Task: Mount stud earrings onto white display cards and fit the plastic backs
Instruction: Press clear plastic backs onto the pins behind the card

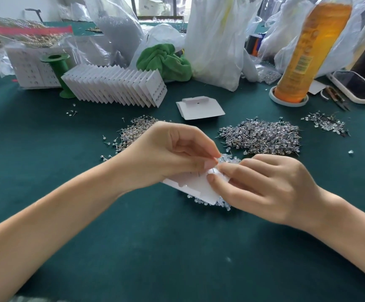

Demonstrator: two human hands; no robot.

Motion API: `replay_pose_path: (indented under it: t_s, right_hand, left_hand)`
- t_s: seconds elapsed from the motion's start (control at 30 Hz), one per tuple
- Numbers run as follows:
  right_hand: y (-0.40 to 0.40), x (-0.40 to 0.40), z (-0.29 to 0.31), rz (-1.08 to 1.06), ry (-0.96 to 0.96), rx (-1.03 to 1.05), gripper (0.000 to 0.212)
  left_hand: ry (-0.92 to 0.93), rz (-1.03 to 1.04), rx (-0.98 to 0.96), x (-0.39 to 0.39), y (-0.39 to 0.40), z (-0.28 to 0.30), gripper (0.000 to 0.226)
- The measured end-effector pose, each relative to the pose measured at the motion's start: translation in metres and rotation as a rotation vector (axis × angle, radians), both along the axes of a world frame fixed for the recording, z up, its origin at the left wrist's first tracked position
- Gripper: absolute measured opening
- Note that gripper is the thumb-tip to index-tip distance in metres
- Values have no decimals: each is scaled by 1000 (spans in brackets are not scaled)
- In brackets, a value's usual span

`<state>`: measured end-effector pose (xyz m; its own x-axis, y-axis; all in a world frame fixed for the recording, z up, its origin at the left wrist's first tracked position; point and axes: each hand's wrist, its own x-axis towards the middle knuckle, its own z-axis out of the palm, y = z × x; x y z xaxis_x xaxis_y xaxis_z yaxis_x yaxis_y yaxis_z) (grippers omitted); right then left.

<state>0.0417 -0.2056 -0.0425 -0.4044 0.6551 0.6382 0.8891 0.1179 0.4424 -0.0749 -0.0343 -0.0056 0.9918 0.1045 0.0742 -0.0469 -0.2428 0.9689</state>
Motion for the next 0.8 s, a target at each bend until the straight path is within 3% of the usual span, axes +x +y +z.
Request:
replay_pose_path:
  t_s: [0.27,0.6,0.8]
  right_hand:
    - [0,-2,1,-29,21,-33,11]
    - [-2,-2,-3,-33,-7,-24,21]
    - [-1,-3,-2,-34,16,-6,10]
  left_hand:
    - [23,63,67,-1,-1,1,13]
    - [39,33,91,-2,-2,2,15]
    - [26,57,136,-3,-3,2,13]
